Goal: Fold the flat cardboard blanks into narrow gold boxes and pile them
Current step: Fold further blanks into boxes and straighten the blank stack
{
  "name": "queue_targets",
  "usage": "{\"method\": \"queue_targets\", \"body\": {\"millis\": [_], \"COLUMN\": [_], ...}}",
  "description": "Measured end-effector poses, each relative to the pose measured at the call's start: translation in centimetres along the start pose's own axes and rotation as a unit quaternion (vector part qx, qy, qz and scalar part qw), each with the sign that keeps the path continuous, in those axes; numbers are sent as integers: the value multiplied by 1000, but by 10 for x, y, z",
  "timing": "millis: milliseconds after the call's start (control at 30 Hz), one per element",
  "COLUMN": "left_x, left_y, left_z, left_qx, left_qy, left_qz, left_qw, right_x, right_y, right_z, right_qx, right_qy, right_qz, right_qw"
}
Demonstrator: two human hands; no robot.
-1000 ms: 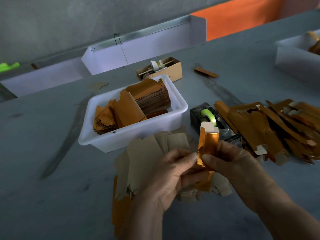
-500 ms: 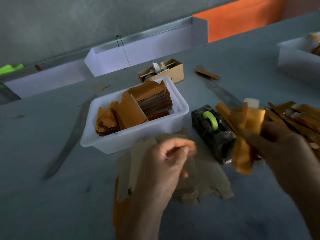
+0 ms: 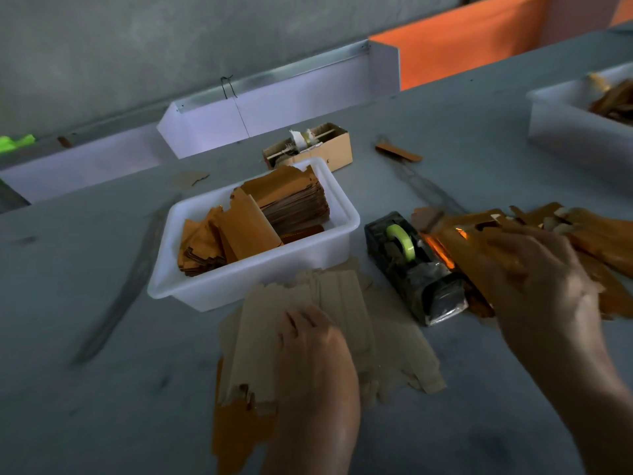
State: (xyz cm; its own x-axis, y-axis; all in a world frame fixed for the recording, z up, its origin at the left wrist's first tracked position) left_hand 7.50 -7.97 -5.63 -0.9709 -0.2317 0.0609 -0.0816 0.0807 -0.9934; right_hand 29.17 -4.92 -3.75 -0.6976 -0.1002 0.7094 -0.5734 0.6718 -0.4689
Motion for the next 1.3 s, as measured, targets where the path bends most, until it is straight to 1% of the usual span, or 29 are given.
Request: {"method": "queue_targets", "body": {"millis": [167,233,267,300,333,400,433,533,600,667,733,800,833,867,933,1067,1167,1233,1300], "left_x": [13,21,25,30,34,38,39,41,48,58,71,81,84,86,88,89,88,82,75], "left_y": [-19,-22,-22,-19,-14,-3,-2,-4,-7,-4,4,11,13,13,12,9,4,-1,-6], "left_z": [0,1,1,0,-1,-2,-2,-2,-4,-7,-10,-14,-16,-17,-20,-24,-22,-19,-17], "left_qx": [-93,-104,-111,-107,-87,-35,-27,-48,-74,-73,-31,11,23,25,13,-18,-62,-75,-74], "left_qy": [-35,-54,-65,-73,-81,-101,-103,-96,-115,-147,-182,-230,-246,-256,-260,-247,-244,-235,-217], "left_qz": [124,139,121,89,72,94,96,63,79,130,204,307,338,353,366,366,403,443,462], "left_qw": [987,983,984,988,990,990,990,992,987,978,961,924,908,900,894,897,880,862,857], "right_x": [32,40,41,42,42,42,41,42,43,44,48,52,53,55,56,51,46,41,38], "right_y": [2,8,10,11,11,10,9,10,12,15,21,27,29,31,35,38,38,38,39], "right_z": [26,35,38,40,41,42,42,41,44,50,59,68,71,74,77,79,80,80,79], "right_qx": [66,95,107,114,118,115,112,110,119,142,178,211,224,237,258,282,288,290,288], "right_qy": [-34,-44,-45,-44,-45,-45,-41,-36,-21,0,20,25,24,22,26,60,75,120,161], "right_qz": [-97,-108,-112,-118,-123,-125,-126,-133,-149,-170,-187,-193,-191,-186,-179,-176,-172,-188,-205], "right_qw": [992,989,987,985,984,984,985,984,981,975,966,958,955,953,949,941,939,931,921]}}
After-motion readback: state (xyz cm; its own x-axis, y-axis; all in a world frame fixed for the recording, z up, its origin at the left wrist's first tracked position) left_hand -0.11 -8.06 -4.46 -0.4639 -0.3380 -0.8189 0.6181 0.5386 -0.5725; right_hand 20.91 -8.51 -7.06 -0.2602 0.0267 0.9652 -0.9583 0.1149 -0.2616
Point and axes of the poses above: each hand's wrist, its own z-axis away from the middle knuckle, its own y-axis out of the palm, x = y × z, the point moved 5 cm from there along -z, towards the middle knuckle, and after that the axes turned 10 degrees about -x, right-handed, at the moved point
